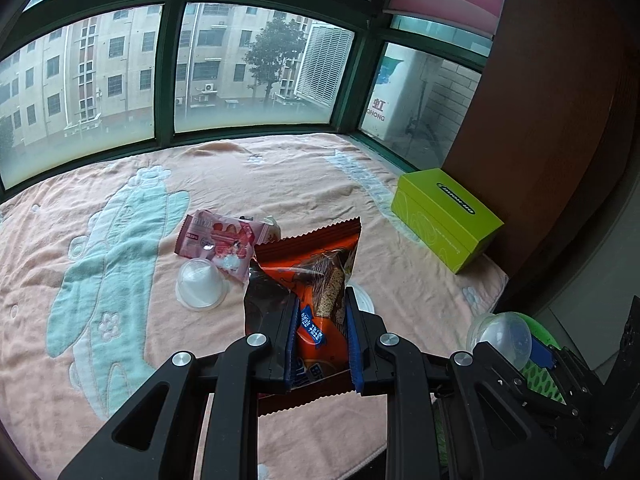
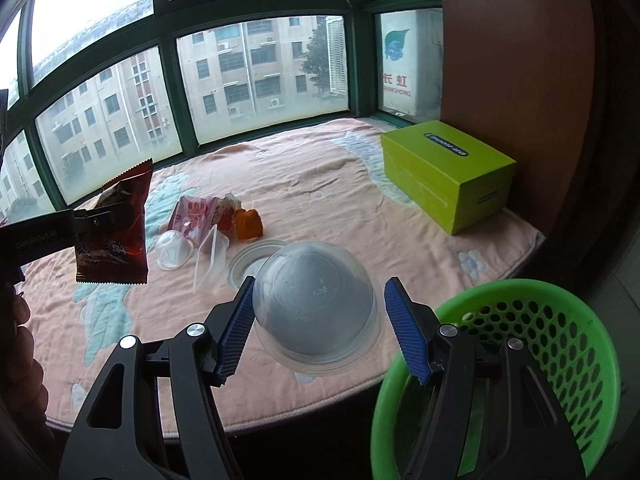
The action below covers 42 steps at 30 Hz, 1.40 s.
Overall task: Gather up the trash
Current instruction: 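Carry the wrapper and dome lid to the green basket and open both tools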
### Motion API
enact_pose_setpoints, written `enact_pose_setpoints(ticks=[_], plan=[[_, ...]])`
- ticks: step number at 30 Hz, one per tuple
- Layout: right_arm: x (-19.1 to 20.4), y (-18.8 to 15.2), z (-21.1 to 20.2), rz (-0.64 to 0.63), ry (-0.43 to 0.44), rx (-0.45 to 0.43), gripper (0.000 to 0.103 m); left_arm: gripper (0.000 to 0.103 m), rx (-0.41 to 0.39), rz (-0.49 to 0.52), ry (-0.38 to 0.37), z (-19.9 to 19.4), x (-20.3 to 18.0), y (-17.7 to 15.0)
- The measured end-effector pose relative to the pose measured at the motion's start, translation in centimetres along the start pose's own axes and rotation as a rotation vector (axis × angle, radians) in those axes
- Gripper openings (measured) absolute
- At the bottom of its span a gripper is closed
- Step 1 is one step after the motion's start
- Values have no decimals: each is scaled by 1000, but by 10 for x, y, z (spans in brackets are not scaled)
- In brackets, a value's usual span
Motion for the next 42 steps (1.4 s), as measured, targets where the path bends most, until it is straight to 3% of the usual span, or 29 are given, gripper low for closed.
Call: enact_pose_setpoints(ticks=[25, 42], plan=[[-124, -50, -72, 227, -248, 3, 64, 20, 78, 209, -214, 20, -138, -24], [-164, -69, -100, 316, -306, -21, 70, 20, 152, 317, -317, 29, -198, -50]])
Point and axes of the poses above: each gripper's, at about its wrist camera, not at the fingertips, and z roughly the way its jaws point, x to its left, y to its top, the point moved 4 cm from there along z, roughly the way its jaws point, and after that the axes turned 3 degrees about x, right-handed, at the moved point
